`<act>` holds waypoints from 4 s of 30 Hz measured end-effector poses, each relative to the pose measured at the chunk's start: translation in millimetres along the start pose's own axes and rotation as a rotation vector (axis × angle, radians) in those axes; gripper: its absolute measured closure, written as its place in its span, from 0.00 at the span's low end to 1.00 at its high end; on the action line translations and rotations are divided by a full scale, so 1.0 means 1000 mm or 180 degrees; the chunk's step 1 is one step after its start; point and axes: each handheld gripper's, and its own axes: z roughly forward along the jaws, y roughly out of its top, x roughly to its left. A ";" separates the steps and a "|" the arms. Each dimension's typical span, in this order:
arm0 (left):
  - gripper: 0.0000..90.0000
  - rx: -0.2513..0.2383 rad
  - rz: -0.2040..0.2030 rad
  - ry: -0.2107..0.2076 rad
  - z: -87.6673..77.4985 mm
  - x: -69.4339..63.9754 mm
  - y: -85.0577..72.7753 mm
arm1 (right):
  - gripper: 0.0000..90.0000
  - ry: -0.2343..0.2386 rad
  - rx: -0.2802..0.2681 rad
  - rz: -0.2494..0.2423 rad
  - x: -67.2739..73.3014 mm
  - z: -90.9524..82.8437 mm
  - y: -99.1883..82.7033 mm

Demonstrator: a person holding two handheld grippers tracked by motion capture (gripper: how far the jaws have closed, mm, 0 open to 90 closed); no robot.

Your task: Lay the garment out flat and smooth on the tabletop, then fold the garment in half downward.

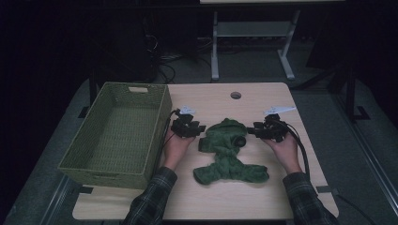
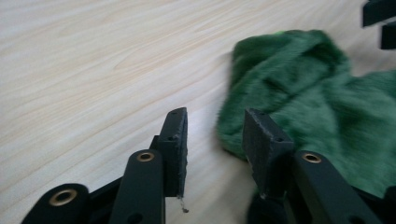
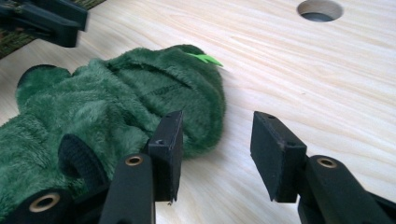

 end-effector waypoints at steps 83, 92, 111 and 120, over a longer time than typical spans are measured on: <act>0.14 0.0335 0.0899 -0.0428 -0.077 -0.078 -0.127 | 0.54 0.0670 -0.0008 -0.0845 0.170 -0.035 -0.036; 0.14 0.0332 0.0924 -0.0432 -0.077 -0.077 -0.127 | 0.64 0.0775 0.0106 -0.1001 0.200 -0.013 -0.037; 0.14 0.0320 0.0908 -0.0436 -0.077 -0.077 -0.127 | 0.71 0.0521 0.0532 -0.1420 0.220 0.037 -0.052; 0.14 0.0326 0.0902 -0.0433 -0.077 -0.078 -0.127 | 0.85 0.0625 0.0383 -0.1168 0.212 0.032 -0.047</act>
